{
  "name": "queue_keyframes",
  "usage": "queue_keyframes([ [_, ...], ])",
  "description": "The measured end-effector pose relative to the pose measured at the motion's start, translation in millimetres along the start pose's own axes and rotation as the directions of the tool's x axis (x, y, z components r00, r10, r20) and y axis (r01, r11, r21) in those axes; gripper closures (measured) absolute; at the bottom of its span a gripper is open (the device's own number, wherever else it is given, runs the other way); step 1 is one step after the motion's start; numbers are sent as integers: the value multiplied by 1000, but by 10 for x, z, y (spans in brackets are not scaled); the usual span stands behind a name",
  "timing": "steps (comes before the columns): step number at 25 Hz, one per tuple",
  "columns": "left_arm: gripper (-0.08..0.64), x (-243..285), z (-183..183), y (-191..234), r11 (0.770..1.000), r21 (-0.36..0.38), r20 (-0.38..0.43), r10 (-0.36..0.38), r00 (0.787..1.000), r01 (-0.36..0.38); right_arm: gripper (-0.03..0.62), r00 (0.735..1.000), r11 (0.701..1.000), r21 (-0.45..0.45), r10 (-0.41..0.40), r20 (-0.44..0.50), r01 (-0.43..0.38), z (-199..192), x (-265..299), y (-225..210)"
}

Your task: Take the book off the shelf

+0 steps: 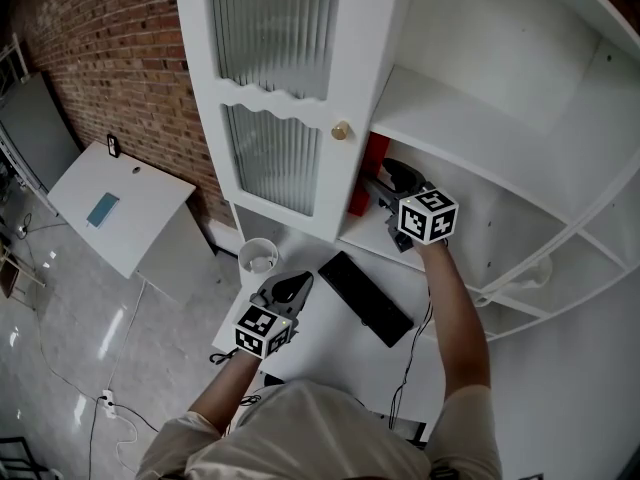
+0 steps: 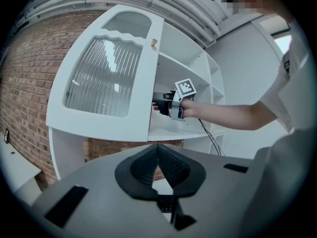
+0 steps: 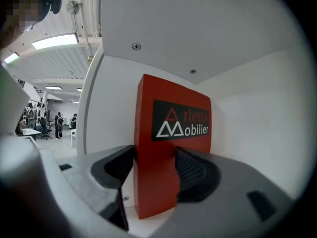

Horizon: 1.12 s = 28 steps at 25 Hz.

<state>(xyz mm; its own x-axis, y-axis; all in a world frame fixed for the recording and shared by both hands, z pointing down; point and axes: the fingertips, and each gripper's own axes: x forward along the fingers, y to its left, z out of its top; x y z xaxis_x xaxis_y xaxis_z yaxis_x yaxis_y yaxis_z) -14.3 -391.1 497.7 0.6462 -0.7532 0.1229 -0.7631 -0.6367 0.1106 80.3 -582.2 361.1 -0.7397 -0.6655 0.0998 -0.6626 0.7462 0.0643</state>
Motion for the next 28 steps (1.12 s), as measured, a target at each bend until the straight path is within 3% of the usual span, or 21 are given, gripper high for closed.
queue_keyframes([
  [10,566,471,393,-339,995,85,60,-65,996,59,335,1000,999,-20,26,2,-25,-19,-22,-27],
  [15,566,718,471,-478,996,62,56,-66,996,62,349,999,999,-16,39,-1,-39,-12,-113,-47],
  [19,562,940,600,-514,999,41,83,-36,996,33,357,1000,999,-47,27,-10,-28,4,-172,-49],
  [22,520,1076,712,-534,998,56,101,-8,995,3,362,1000,998,-61,18,-4,-18,34,-234,-65],
  [28,463,1304,885,-382,990,68,120,115,986,-124,374,999,999,-40,33,4,-33,25,-307,-87],
])
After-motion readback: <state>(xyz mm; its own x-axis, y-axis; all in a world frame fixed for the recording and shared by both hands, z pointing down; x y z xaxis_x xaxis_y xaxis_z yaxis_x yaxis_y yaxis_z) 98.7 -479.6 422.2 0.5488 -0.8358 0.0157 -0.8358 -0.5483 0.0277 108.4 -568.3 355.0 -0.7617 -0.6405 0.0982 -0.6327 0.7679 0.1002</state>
